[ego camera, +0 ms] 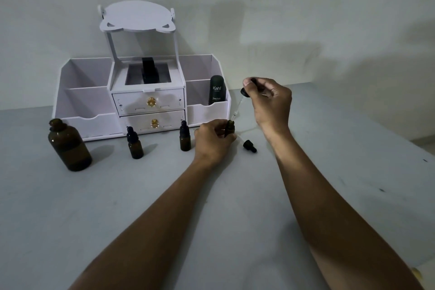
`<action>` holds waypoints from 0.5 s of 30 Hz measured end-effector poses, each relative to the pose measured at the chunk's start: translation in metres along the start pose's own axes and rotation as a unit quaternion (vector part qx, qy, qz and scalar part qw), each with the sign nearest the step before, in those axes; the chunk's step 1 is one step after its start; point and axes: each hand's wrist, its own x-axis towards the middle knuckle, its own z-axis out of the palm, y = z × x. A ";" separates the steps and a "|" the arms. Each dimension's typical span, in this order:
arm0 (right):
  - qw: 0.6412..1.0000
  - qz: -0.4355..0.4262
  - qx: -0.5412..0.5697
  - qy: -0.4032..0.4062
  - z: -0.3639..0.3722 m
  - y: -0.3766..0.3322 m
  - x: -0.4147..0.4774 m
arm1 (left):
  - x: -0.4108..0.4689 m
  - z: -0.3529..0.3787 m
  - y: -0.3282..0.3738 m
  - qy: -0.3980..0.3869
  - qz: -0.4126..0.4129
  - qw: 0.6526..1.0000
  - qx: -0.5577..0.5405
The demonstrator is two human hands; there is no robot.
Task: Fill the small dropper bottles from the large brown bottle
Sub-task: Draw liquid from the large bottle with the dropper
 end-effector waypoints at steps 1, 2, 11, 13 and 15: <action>1.000 -0.006 -0.003 0.001 0.000 0.000 0.000 | -0.001 0.000 0.001 0.001 0.001 1.000 -0.002; 1.000 -0.015 -0.007 0.001 0.000 0.000 -0.001 | -0.001 -0.001 0.001 0.003 0.001 1.000 -0.004; 0.996 -0.075 -0.052 0.014 0.000 0.000 -0.005 | -0.004 -0.002 0.004 -0.003 -0.004 1.000 -0.018; 0.996 -0.071 -0.053 0.018 0.000 -0.001 -0.006 | -0.004 -0.002 0.004 -0.005 -0.004 1.000 -0.016; 0.996 -0.064 -0.053 0.018 0.000 0.000 -0.006 | -0.004 -0.001 0.004 -0.002 -0.007 1.000 -0.021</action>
